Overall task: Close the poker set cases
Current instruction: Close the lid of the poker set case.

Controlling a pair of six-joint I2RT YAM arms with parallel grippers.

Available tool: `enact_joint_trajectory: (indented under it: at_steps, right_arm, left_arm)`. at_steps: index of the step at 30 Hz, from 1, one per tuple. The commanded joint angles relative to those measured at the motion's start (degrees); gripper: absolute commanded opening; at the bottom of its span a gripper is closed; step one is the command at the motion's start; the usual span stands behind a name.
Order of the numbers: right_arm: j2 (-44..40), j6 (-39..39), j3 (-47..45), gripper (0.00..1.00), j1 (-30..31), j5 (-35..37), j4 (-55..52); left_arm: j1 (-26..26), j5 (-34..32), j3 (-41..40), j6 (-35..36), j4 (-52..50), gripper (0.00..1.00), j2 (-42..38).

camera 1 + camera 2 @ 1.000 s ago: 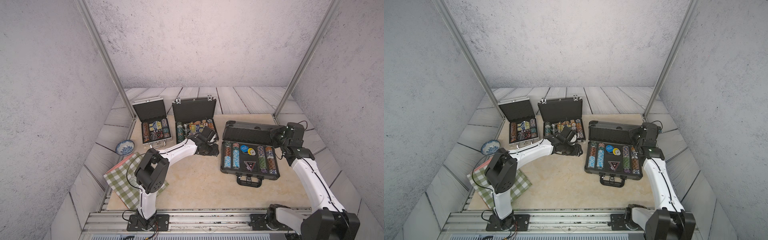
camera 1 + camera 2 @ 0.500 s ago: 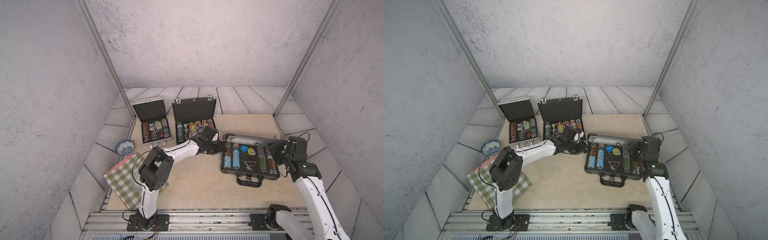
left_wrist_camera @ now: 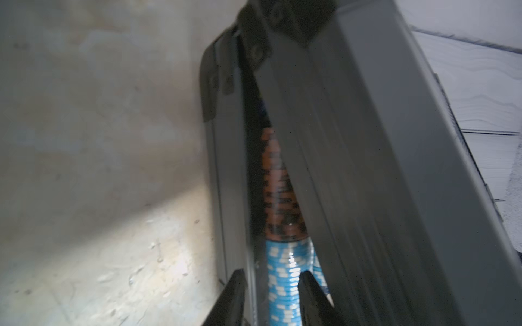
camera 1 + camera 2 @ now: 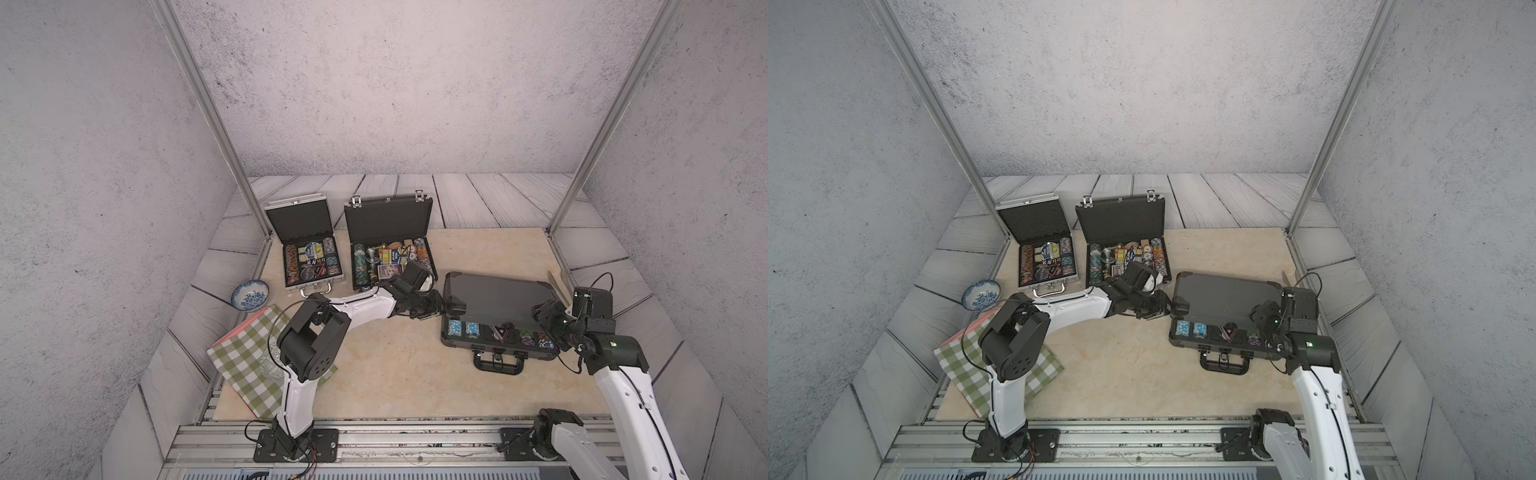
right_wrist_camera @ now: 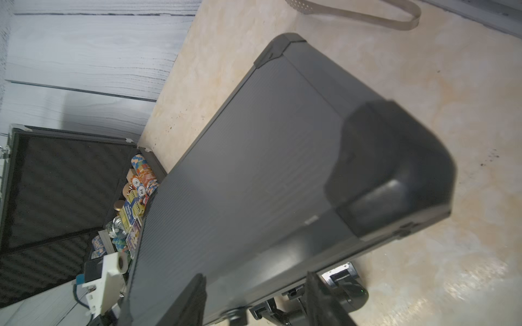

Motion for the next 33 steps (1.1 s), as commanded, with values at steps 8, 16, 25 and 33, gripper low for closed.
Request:
enact_joint_trajectory:
  at_steps: [8,16,25,33]
  right_arm:
    - [2.13,-8.5,5.77,0.62,0.27,-5.58,-1.96]
    - [9.6,-11.29,3.26,0.59,1.08,-8.72,2.06]
    - [21.59,-15.29,4.56,0.43,12.75,4.52,-2.8]
    - [26.67,-12.43,-4.8,0.29,15.02,7.34,-1.54]
  left_arm:
    - [-0.35,1.57,-0.2,0.9,2.78,0.36,-1.21]
    - [-0.44,-10.08,-1.76,9.05,-8.6,0.34,-4.98]
    - [-0.85,-22.92,-2.38,16.04,-16.95,0.34,-10.19]
    - [-5.07,-24.92,3.2,24.21,-23.93,0.34,-13.22]
